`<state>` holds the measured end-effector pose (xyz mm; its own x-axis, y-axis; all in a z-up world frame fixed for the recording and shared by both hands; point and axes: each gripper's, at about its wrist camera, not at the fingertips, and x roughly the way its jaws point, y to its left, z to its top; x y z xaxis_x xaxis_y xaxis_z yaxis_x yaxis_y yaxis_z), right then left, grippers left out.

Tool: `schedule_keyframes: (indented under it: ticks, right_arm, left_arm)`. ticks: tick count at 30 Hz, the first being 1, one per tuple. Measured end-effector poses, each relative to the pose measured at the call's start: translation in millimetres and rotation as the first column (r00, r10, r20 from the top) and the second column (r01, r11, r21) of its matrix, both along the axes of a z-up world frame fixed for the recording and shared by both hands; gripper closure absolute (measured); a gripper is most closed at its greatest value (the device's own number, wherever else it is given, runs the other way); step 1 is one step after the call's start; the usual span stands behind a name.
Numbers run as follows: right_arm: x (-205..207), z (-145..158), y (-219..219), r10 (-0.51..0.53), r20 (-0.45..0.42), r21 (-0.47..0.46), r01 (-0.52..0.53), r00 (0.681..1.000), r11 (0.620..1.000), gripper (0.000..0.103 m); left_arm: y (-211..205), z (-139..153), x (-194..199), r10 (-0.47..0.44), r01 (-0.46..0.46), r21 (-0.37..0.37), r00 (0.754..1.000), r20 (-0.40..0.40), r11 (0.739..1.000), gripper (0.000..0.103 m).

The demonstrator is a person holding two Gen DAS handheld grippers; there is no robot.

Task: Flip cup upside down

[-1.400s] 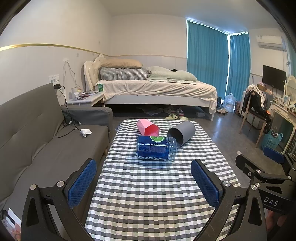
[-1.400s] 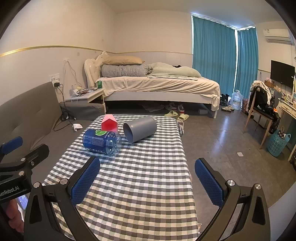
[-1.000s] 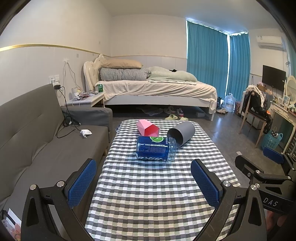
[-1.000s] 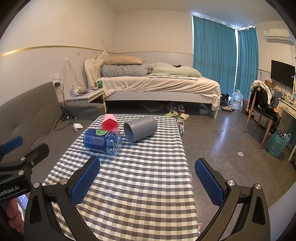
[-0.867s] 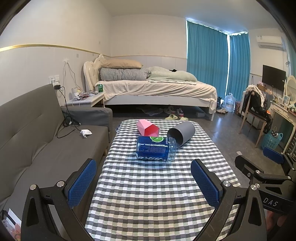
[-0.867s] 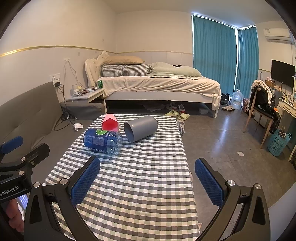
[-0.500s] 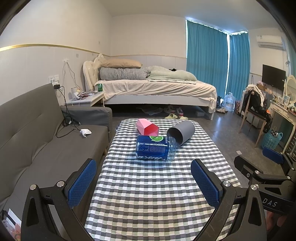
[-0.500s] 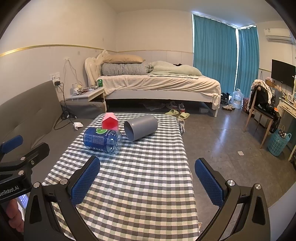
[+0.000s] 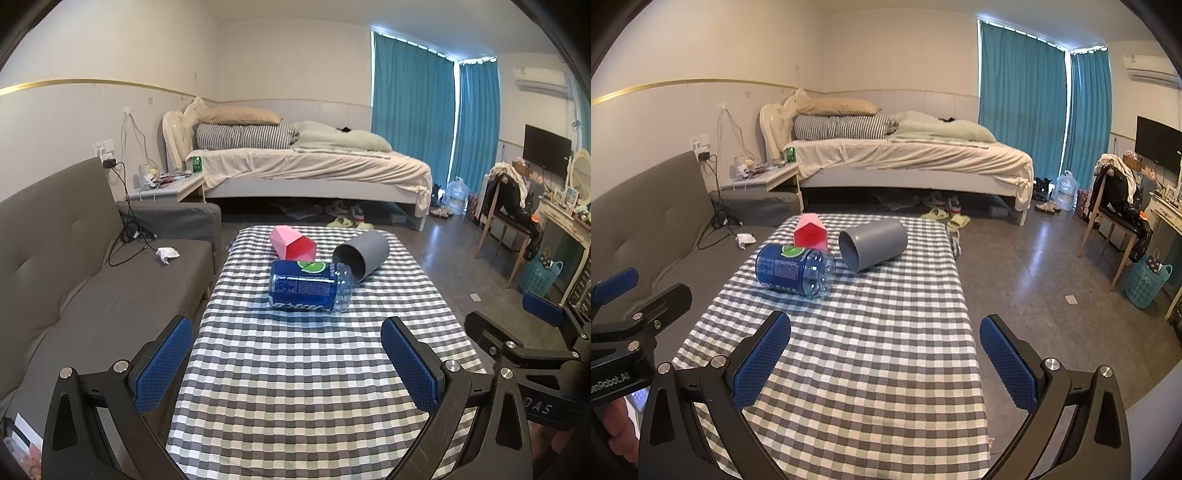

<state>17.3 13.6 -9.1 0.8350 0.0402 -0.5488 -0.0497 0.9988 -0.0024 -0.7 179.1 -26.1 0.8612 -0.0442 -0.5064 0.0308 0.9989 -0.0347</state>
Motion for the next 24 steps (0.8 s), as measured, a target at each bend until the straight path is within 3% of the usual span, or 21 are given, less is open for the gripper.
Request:
schedule_keyframes:
  ticks: [11,18,24]
  right_arm:
    - [57,0,4,-0.062,-0.16,0.058,0.073,0.985,0.996,0.0]
    - [128,7,10,-0.109,-0.207,0.053,0.123,0.972,0.991,0.0]
    - [202,-5,25,-0.106,-0.323,0.099,0.145,0.94,0.985,0.0]
  left_arm:
    - [17,-3,48,0.052,-0.054,-0.014,0.995,-0.085,0.998,0.0]
    - [36,-8,104,0.078,-0.083,-0.024,0.985,-0.155,0.996,0.0]
    - [47,-5,156,0.102,-0.106,-0.014,0.98,-0.172,0.994,0.0]
